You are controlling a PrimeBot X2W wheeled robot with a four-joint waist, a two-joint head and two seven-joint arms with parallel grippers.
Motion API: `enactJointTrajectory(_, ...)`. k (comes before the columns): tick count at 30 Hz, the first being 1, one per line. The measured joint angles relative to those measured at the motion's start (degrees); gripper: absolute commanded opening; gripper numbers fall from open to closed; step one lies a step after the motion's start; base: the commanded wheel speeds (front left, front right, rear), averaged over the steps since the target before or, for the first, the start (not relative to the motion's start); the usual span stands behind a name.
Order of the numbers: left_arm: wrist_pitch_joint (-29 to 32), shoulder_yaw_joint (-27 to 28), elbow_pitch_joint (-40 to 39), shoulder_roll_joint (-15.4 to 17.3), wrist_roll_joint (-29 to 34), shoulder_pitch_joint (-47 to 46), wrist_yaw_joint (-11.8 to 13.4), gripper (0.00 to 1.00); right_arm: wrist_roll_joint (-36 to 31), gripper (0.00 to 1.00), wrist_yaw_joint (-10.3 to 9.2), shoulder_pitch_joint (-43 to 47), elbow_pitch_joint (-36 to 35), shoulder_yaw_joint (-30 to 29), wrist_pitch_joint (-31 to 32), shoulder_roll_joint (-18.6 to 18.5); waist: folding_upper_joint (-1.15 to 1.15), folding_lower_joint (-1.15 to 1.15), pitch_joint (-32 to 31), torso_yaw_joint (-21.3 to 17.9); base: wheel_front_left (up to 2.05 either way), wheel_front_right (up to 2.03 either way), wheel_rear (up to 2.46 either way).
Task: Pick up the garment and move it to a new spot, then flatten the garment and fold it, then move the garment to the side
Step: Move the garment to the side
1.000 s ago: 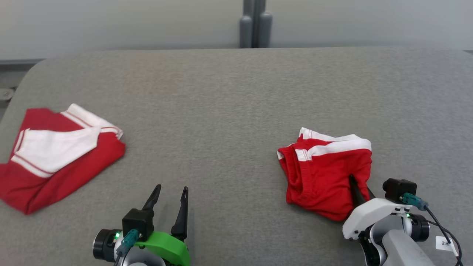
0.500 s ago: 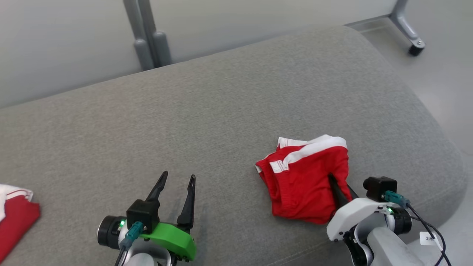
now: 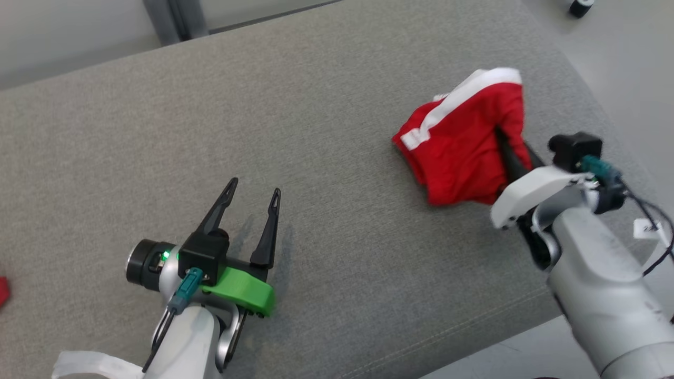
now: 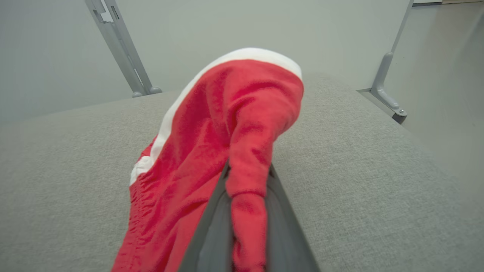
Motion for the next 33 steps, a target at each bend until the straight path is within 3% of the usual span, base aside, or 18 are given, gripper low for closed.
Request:
enactJointTrajectory(15,0.0,1.8,-2.9,2.1,2.2,-2.2,-0.8,1.00,-10.6,0.00,0.01,-17.0,18.2,-13.4,0.0,-15.9,0.00,0.00,12.8,10.3,0.00,0.00,0.00)
enactJointTrajectory(16,0.0,1.9,-2.9,2.2,2.2,-2.3,-0.8,1.00,-11.4,0.29,0.01,-17.2,18.3,-15.4,0.0,-16.3,0.00,0.00,13.4,10.7,0.00,0.00,0.00)
enactJointTrajectory(17,0.0,1.9,-2.9,2.2,2.3,-2.3,-0.8,1.00,-12.3,1.00,0.01,-17.4,18.2,-17.6,0.0,-16.8,0.00,0.00,14.0,11.2,0.00,0.00,0.00)
enactJointTrajectory(21,0.0,2.0,-2.9,2.0,2.7,-2.7,-0.8,1.00,-16.8,1.00,0.00,-16.7,15.5,-25.4,0.0,-17.4,0.00,0.01,15.4,12.8,0.00,0.00,0.00)
enactJointTrajectory(26,0.0,2.1,-2.2,1.6,2.6,-2.8,-0.5,1.00,-22.9,1.00,0.00,-12.2,8.3,-33.6,0.0,-14.6,0.00,0.00,14.3,13.4,0.00,0.00,0.00)
enactJointTrajectory(33,0.0,3.6,-0.8,0.8,1.3,-1.3,1.0,1.00,-24.5,1.00,0.00,-3.4,-4.3,-32.2,0.0,-5.8,0.00,0.00,10.1,13.4,0.00,0.00,0.00)
